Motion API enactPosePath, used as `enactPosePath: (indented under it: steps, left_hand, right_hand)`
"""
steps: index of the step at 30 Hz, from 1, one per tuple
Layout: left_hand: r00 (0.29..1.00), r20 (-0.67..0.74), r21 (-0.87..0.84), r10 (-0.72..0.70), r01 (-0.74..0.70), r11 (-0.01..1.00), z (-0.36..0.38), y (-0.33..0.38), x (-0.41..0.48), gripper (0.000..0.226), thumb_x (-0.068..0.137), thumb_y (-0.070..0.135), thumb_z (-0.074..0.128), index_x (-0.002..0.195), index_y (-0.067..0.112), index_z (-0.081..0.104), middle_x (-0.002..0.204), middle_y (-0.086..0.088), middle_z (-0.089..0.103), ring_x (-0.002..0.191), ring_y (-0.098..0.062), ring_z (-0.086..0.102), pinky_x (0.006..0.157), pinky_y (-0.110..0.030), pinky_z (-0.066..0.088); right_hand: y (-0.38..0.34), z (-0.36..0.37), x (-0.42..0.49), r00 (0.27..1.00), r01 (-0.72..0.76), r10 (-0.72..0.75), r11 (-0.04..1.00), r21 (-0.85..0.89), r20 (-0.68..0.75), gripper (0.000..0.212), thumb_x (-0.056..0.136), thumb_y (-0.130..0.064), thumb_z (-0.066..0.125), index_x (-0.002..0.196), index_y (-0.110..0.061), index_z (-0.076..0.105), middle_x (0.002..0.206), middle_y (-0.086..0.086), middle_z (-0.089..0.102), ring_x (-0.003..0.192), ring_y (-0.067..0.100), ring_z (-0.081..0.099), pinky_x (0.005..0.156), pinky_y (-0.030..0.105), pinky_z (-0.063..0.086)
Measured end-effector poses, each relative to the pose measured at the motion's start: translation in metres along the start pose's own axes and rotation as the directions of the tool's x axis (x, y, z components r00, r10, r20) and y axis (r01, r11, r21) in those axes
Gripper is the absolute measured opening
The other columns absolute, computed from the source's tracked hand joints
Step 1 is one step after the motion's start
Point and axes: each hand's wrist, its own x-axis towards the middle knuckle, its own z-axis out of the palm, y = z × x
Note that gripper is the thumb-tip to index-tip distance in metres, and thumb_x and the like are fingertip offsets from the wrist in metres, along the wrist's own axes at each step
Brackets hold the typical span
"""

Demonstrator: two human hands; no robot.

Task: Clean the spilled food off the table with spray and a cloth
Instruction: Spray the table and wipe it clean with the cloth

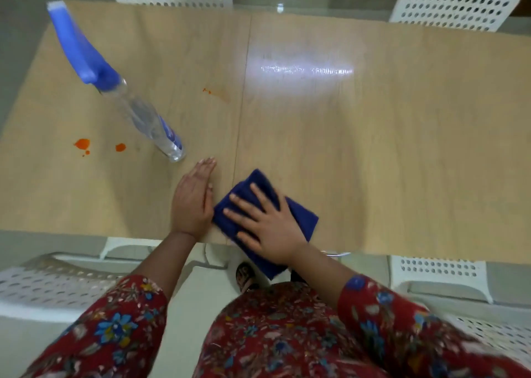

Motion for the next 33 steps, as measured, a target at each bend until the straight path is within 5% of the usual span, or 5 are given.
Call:
enactPosePath:
  steps: [6, 13, 22, 28, 33]
  left_hand:
    - [0.976, 0.217, -0.051, 0.001, 0.010, 0.999, 0.017, 0.054, -0.020, 0.064, 0.095, 0.036, 0.037, 0.154, 0.024, 0.017, 0.161, 0.004, 0.018, 0.149, -0.017, 0.011, 0.120, -0.042, 0.013]
    - [0.892, 0.445, 0.269, -0.086, -0.042, 0.962, 0.044, 0.073, -0.025, 0.073, 0.083, 0.068, -0.004, 0.145, 0.036, -0.026, 0.155, 0.006, -0.032, 0.142, -0.013, -0.031, 0.117, -0.040, -0.015]
    - [0.854, 0.510, 0.306, -0.104, -0.067, 0.950, 0.043, 0.073, -0.021, 0.083, 0.075, 0.073, -0.004, 0.147, 0.037, -0.024, 0.153, 0.008, -0.036, 0.140, -0.013, -0.032, 0.115, -0.041, -0.015]
    - [0.830, 0.550, 0.293, -0.088, -0.093, 0.952, 0.040, 0.075, -0.020, 0.085, 0.073, 0.076, -0.005, 0.148, 0.039, -0.021, 0.152, 0.007, -0.038, 0.140, -0.015, -0.035, 0.114, -0.042, -0.018]
    - [0.831, 0.546, 0.312, -0.110, -0.079, 0.947, 0.039, 0.076, -0.020, 0.085, 0.074, 0.074, -0.003, 0.149, 0.038, -0.019, 0.152, 0.007, -0.038, 0.139, -0.013, -0.037, 0.113, -0.042, -0.020]
  right_hand:
    - [0.081, -0.006, -0.104, 0.917, -0.396, 0.391, 0.916, -0.058, -0.080, 0.053, 0.098, -0.057, 0.017, 0.150, -0.046, 0.015, 0.160, -0.016, 0.015, 0.150, 0.022, 0.007, 0.112, 0.055, 0.019]
    - [0.145, -0.031, -0.124, 0.326, -0.935, 0.943, 0.332, 0.127, -0.065, 0.061, 0.093, -0.056, 0.013, 0.152, -0.042, 0.009, 0.162, -0.012, 0.005, 0.149, 0.029, -0.001, 0.114, 0.062, 0.002]
    - [0.076, -0.018, -0.069, 0.855, -0.509, 0.513, 0.858, 0.061, -0.080, 0.056, 0.096, -0.056, 0.027, 0.150, -0.044, 0.020, 0.160, -0.017, 0.013, 0.150, 0.021, 0.004, 0.116, 0.054, 0.003]
    - [0.185, -0.032, -0.168, 0.221, -0.952, 0.972, 0.231, 0.200, -0.076, 0.058, 0.098, -0.055, 0.024, 0.152, -0.045, 0.006, 0.162, -0.016, 0.001, 0.150, 0.022, -0.002, 0.117, 0.057, 0.002]
    - [0.159, -0.025, -0.164, -0.078, -0.945, 0.997, -0.066, 0.319, -0.025, 0.058, 0.099, -0.052, 0.018, 0.154, -0.036, 0.005, 0.163, -0.008, 0.000, 0.149, 0.031, -0.004, 0.116, 0.059, -0.003]
